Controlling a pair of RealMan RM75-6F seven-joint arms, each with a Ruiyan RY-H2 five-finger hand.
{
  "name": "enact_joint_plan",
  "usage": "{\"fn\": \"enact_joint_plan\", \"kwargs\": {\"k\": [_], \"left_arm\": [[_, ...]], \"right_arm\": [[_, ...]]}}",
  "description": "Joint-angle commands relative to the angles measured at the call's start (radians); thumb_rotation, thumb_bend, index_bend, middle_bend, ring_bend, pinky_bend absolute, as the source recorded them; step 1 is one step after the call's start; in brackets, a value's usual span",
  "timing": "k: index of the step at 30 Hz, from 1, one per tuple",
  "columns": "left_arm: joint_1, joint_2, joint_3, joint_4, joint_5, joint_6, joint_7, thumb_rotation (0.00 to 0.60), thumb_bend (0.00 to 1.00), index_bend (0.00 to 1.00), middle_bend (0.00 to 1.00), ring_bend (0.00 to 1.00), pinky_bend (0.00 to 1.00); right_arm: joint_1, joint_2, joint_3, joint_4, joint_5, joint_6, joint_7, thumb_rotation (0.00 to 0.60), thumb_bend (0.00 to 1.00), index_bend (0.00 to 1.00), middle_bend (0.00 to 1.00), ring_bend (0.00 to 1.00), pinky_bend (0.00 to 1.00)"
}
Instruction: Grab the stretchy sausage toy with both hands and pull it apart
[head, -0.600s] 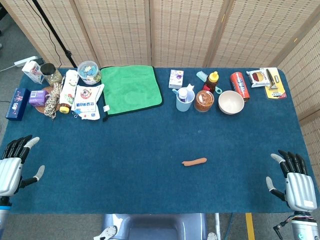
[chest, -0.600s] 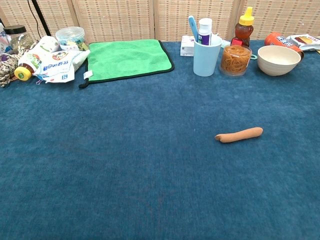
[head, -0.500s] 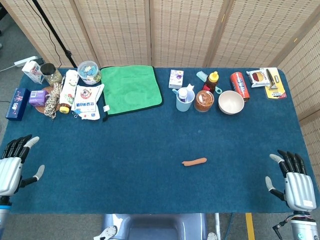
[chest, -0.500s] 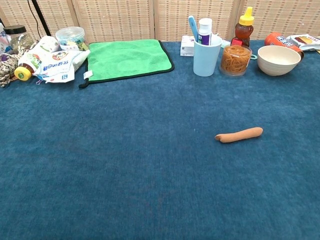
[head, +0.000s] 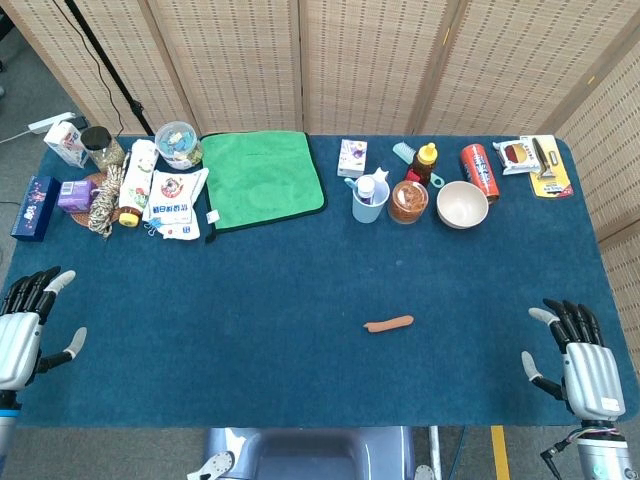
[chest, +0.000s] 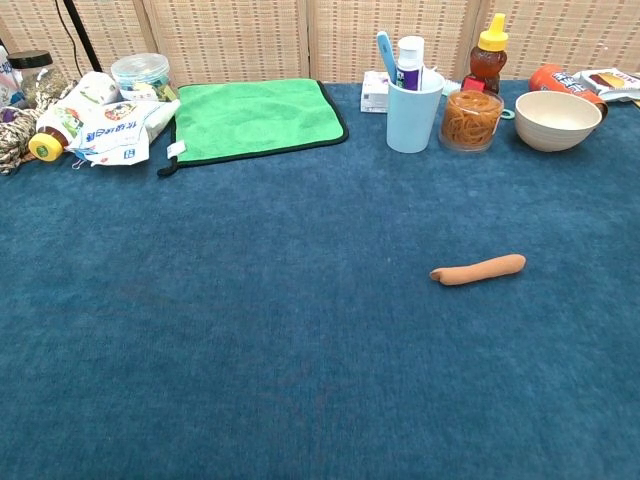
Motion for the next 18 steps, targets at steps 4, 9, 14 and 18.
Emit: {"fn": "enact_joint_plan", "kwargs": {"k": [4,9,14,18], "left_arm": [[-0.014,0.030,-0.007,-0.025,0.024,-0.010,-0.014,0.515,0.35,0.14,0.08,0.00,0.00],[-0.028,0.070,-0.020,-0.048,0.022,-0.019,-0.011,0.514,0.35,0.15,0.08,0.01,0.00],[-0.042,0.121,-0.021,-0.090,0.058,-0.034,-0.023,0.515,0.35,0.15,0.08,0.01,0.00],[-0.052,0.144,-0.020,-0.108,0.070,-0.046,-0.017,0.513,0.35,0.15,0.08,0.01,0.00]], "right_arm": [[0.033,0.011,0.010,-0.011,-0.034,-0.023,0.062,0.600,0.40,0.30,0.18,0.11,0.06],[0.091,0.019,0.041,-0.013,-0.019,-0.089,0.138,0.600,0.40,0.37,0.18,0.09,0.07],[0.203,0.038,0.079,-0.025,0.043,-0.261,0.169,0.600,0.40,0.40,0.18,0.06,0.06],[0.260,0.026,0.092,-0.023,0.070,-0.336,0.158,0.600,0.40,0.40,0.17,0.04,0.04]]}}
